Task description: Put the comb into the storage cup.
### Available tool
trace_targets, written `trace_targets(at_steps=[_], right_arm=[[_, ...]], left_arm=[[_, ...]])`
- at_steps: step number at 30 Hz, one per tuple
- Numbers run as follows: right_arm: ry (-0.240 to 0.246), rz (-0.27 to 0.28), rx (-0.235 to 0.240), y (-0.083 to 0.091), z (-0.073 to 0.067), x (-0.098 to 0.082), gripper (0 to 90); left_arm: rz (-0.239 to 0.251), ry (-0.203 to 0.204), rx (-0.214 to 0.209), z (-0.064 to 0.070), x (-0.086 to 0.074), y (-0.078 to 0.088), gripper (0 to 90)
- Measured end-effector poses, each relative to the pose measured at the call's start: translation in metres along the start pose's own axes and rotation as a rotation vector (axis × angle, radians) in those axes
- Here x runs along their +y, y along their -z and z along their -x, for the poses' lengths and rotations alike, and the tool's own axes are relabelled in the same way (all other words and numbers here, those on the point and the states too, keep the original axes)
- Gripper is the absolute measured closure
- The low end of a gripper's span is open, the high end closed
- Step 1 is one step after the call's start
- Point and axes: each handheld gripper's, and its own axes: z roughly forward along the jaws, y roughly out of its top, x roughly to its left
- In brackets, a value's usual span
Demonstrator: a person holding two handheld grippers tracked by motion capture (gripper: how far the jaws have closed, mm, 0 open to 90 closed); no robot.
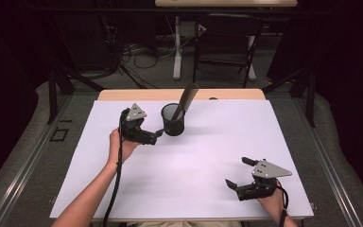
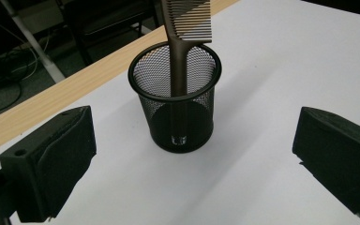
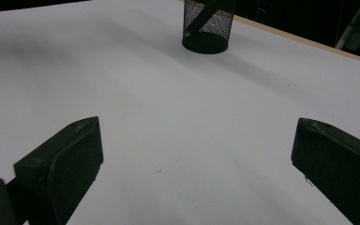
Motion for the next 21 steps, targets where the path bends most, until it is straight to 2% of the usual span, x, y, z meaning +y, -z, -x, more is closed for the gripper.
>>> trace_targets(at_steps=[4,12,15,21], right_arm=[[-0.003,-0.003,-0.001,0.000,0.000,0.000,1.9],[-0.003,-0.007,-0.001,0.000,-0.001,0.000,2.0],[-0.007,-0.001,0.005,0.000,-0.002,0.001,1.9],[-0.006,-0.004,0.006,0.000,-0.003,0.001,1.9]], left_arm=[[-0.009,0.020,-0.004,0.000,-0.010,0.004,0.0],[-0.010,0.029,-0.001,0.007,-0.025,0.016,0.0],[-0.026,0.021,0.006,0.010,-0.031,0.020,0.0],[-0.022,0.036,0.007,0.015,-0.044,0.027,0.0]])
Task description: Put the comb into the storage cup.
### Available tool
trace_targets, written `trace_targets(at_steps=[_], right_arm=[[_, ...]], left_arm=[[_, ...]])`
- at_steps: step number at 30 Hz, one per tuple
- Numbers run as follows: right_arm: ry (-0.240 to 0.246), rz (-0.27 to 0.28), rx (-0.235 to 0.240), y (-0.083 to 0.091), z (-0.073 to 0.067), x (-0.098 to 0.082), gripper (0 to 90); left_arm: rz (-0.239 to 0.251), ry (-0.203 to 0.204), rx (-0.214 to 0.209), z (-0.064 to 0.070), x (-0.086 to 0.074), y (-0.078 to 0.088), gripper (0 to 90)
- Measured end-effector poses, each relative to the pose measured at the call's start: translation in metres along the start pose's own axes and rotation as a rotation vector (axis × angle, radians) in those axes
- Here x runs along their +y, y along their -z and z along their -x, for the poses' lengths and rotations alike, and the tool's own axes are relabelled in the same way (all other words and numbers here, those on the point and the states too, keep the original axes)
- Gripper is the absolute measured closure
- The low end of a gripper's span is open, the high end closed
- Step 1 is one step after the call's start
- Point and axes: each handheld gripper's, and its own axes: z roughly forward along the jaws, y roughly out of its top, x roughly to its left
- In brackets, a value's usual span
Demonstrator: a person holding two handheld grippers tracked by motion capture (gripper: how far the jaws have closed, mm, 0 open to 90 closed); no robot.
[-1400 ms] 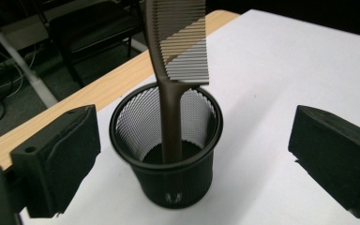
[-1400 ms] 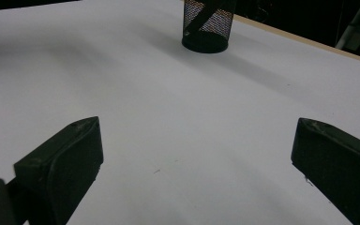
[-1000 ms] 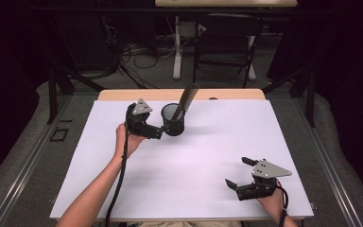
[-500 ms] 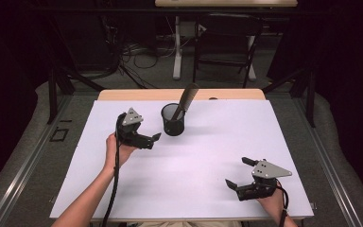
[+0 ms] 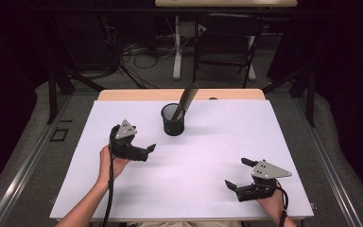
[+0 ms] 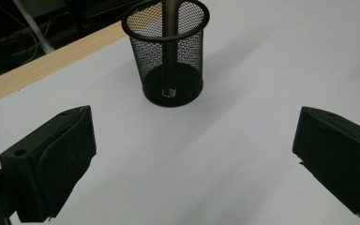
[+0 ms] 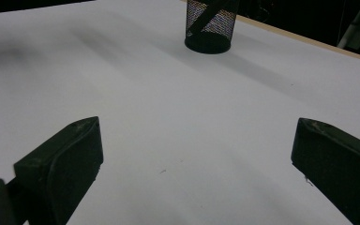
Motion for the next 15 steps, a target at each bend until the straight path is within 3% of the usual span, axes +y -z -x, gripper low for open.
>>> trace_targets(at_steps=[15], right_arm=[[-0.001,-0.008,0.000,0.000,0.000,0.000,1.9]], left_arm=[[0.022,0.019,0.052,0.008,-0.033,0.029,0.0]])
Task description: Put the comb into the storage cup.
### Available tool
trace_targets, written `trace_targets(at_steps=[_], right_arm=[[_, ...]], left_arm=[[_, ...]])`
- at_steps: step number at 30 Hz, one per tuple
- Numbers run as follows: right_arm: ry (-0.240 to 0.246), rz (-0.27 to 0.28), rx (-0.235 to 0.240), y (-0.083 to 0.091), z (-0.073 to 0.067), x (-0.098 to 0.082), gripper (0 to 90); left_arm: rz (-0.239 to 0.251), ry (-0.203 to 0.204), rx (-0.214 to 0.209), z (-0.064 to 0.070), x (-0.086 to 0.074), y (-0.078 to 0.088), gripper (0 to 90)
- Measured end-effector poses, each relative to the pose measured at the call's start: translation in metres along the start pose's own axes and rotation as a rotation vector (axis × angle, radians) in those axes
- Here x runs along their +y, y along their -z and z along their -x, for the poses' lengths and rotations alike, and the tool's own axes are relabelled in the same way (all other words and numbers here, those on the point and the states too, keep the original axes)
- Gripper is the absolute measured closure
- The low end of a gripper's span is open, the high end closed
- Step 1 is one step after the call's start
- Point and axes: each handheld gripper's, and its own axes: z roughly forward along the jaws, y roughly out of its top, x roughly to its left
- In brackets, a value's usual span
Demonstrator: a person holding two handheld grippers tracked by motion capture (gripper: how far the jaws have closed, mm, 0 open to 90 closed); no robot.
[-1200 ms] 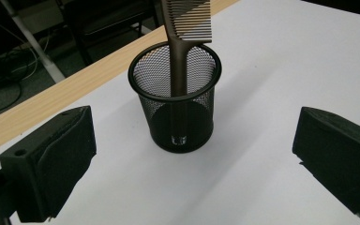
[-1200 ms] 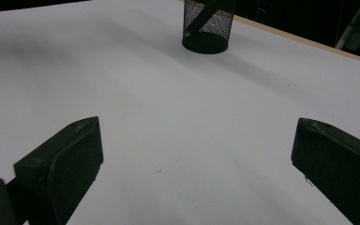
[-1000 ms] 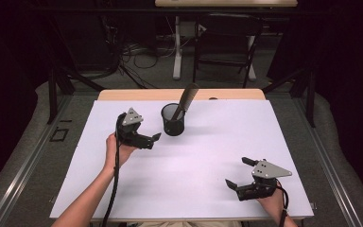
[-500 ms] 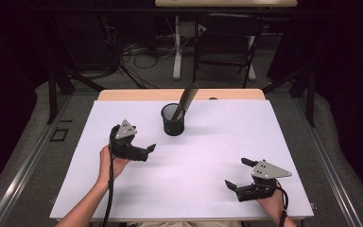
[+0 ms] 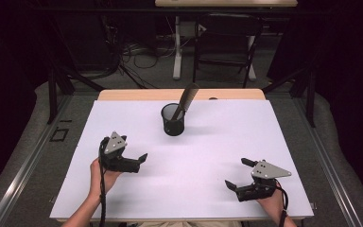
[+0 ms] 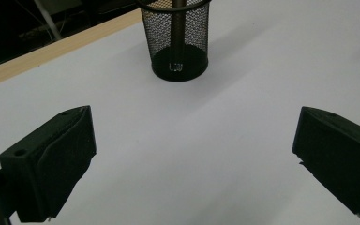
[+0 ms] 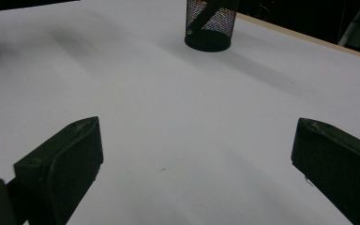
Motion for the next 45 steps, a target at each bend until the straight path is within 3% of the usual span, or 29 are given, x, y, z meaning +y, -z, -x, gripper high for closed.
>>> trace_targets(at_steps=[11,22,36,45], right_arm=[[0.000,-0.001,-0.002,0.000,0.001,-0.001,1.9],[-0.007,-0.006,0.002,0.000,0.000,-0.001,1.9],[-0.014,-0.009,0.001,0.001,0.001,-0.001,1.9],[-0.020,-0.023,0.010,0.000,0.002,-0.002,1.5]], left_arm=[[0.005,0.028,0.029,0.004,-0.021,0.013,0.0],[0.005,0.044,0.020,0.016,-0.038,0.021,0.0],[-0.019,0.046,0.027,0.026,-0.052,0.026,0.0],[-0.019,0.017,0.033,0.033,-0.059,0.027,0.0]])
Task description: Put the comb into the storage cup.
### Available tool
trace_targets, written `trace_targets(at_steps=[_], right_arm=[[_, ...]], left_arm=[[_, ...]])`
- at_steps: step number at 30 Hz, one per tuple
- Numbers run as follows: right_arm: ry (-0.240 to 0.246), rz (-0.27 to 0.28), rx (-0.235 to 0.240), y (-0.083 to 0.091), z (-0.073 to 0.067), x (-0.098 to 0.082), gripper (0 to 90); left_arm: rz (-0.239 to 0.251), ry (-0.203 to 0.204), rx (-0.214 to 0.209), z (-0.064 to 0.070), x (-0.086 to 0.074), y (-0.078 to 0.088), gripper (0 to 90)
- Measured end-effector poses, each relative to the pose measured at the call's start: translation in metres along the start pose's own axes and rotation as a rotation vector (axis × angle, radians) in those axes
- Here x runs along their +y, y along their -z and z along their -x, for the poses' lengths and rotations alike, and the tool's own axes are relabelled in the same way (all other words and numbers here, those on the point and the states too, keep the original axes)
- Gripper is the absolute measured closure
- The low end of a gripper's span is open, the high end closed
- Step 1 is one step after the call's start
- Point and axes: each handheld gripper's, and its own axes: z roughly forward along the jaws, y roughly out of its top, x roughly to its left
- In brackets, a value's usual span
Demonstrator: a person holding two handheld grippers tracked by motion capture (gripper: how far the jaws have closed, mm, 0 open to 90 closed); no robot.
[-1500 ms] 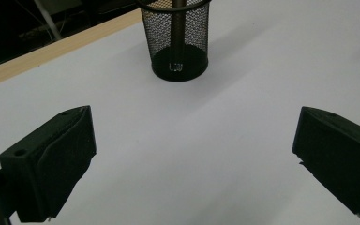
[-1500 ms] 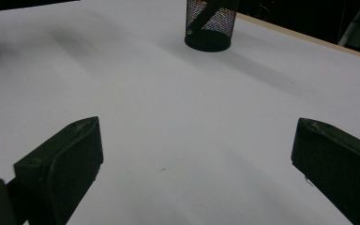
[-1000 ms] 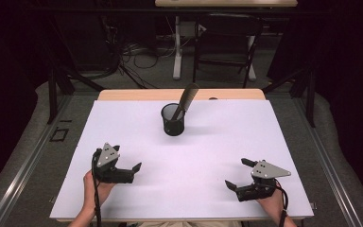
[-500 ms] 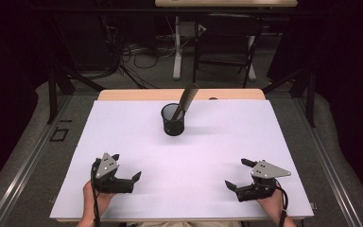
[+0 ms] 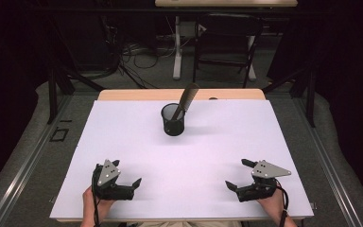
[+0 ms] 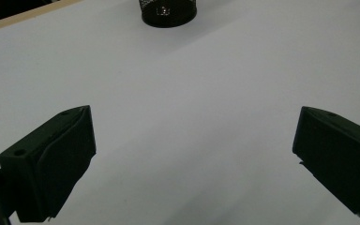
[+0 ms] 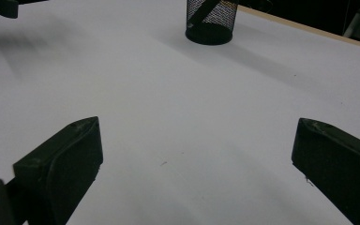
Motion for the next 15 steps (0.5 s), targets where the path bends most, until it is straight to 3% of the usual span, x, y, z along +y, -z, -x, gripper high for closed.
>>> trace_targets(at_steps=[9,15], right_arm=[[0.011,0.006,-0.001,0.0010,-0.0013,0.0001,1.1],[0.009,0.010,0.005,0.0022,-0.0013,0.0004,0.8]], left_arm=[[0.016,-0.016,0.002,0.0012,-0.0023,0.0023,0.0],[0.026,-0.002,0.002,-0.0017,-0.0023,0.0039,0.0]])
